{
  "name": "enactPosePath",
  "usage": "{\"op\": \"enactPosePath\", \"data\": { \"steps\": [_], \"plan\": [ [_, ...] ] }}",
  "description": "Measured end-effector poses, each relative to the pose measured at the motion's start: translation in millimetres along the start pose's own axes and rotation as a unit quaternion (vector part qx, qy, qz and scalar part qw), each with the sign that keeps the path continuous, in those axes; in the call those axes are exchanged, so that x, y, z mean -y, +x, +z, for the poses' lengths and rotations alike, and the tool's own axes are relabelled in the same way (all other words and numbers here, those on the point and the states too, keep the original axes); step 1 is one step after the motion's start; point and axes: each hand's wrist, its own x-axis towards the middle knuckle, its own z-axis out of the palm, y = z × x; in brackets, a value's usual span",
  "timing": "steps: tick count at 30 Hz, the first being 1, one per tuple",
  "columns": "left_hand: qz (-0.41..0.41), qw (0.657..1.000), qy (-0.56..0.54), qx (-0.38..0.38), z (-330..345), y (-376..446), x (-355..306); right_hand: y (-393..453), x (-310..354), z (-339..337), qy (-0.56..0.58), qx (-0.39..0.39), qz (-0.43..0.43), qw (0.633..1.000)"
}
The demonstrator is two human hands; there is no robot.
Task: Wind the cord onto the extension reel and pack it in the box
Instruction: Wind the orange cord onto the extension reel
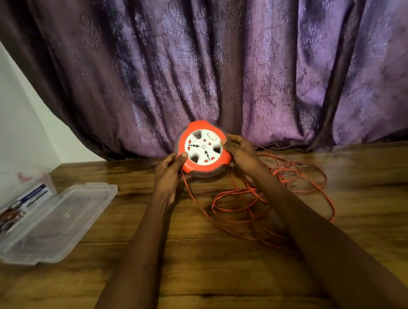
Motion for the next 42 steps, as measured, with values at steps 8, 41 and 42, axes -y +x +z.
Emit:
{"op": "enactPosePath", "data": {
  "steps": [8, 41, 42],
  "plan": [
    [0.031, 0.998, 0.057, 0.024, -15.4, -7.5, -18.0, -16.9, 9.2, -8.4, -0.543, 0.097, -0.421, 0.720],
    [0.063, 0.984, 0.024, -0.163, -19.6, -3.4, -47.9, -11.5, 49.5, 15.2, 0.034, -0.036, -0.024, 0.998],
    [0.064, 0.985, 0.033, -0.157, -21.1, -5.2, -48.7, -12.3, 47.7, 17.5, 0.044, -0.038, -0.023, 0.998]
  ]
}}
